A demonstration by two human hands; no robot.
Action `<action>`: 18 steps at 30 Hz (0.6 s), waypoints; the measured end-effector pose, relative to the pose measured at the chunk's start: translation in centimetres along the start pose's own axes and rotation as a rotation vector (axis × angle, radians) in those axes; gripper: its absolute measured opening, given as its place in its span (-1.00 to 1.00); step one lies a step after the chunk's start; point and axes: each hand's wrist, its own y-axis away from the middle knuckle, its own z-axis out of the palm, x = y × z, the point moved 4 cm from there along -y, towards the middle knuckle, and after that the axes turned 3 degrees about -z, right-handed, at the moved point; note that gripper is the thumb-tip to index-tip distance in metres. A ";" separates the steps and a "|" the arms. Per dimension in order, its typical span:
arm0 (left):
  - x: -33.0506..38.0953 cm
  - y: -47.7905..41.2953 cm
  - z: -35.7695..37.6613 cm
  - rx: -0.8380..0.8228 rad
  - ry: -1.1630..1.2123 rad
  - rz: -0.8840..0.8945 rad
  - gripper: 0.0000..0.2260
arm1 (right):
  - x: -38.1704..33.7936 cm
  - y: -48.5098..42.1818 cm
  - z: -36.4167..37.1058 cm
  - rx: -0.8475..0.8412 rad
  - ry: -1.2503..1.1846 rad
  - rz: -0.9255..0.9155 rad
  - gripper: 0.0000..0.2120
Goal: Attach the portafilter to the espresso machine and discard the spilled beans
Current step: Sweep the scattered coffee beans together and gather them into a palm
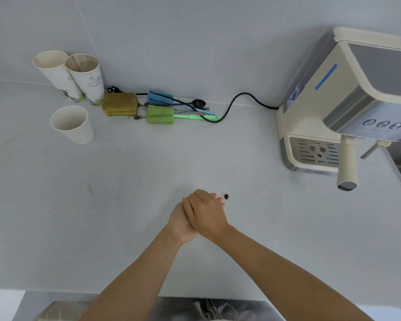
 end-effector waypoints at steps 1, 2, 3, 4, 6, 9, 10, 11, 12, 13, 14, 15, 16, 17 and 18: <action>0.0 0.0 -0.2 0.002 0.000 -0.004 -0.61 | -0.1 0.1 -0.1 0.015 0.001 0.000 -0.49; 0.0 -0.1 -0.4 0.003 0.001 -0.006 -0.62 | -0.2 0.1 -0.4 0.025 -0.006 -0.007 -0.49; 0.1 -0.1 -0.7 0.009 -0.003 -0.003 -0.63 | -0.2 0.1 -0.6 0.026 -0.010 -0.024 -0.55; 0.3 -0.2 -1.1 0.023 -0.007 0.005 -0.64 | -0.3 0.2 -0.9 0.015 -0.016 -0.041 -0.62; 0.7 -0.3 -1.7 0.045 -0.013 0.022 -0.67 | -0.3 0.4 -1.1 -0.027 -0.062 -0.068 -0.71; 0.8 -0.3 -2.5 0.135 -0.009 0.079 -0.73 | 0.3 0.4 -1.6 -0.066 -0.219 -0.020 -0.76; 0.8 -0.1 -2.7 0.157 -0.006 0.097 -0.73 | 0.7 0.1 -2.0 -0.067 -0.255 0.014 -0.76; 0.8 0.1 -2.7 0.156 -0.010 0.107 -0.70 | 1.4 -0.1 -2.3 -0.059 -0.266 0.044 -0.76; 0.8 0.3 -2.7 0.138 -0.014 0.112 -0.66 | 2.2 -0.5 -2.8 -0.053 -0.261 0.077 -0.76; 0.8 0.4 -2.8 0.130 -0.028 0.107 -0.61 | 3.1 -0.7 -3.2 -0.060 -0.245 0.115 -0.77; 0.9 0.5 -3.1 0.140 -0.048 0.100 -0.58 | 4.1 -0.8 -3.4 -0.095 -0.227 0.159 -0.78; 1.0 0.6 -3.4 0.160 -0.068 0.093 -0.56 | 5.2 -0.8 -3.4 -0.151 -0.205 0.206 -0.77; 1.1 0.7 -3.8 0.174 -0.074 0.094 -0.54 | 6.3 -0.7 -3.3 -0.236 -0.186 0.260 -0.75; 1.2 0.7 -4.1 0.179 -0.074 0.099 -0.52 | 7.5 -0.4 -3.1 -0.327 -0.164 0.315 -0.72; 1.2 0.8 -4.4 0.174 -0.071 0.103 -0.51 | 8.4 0.0 -2.9 -0.424 -0.139 0.373 -0.70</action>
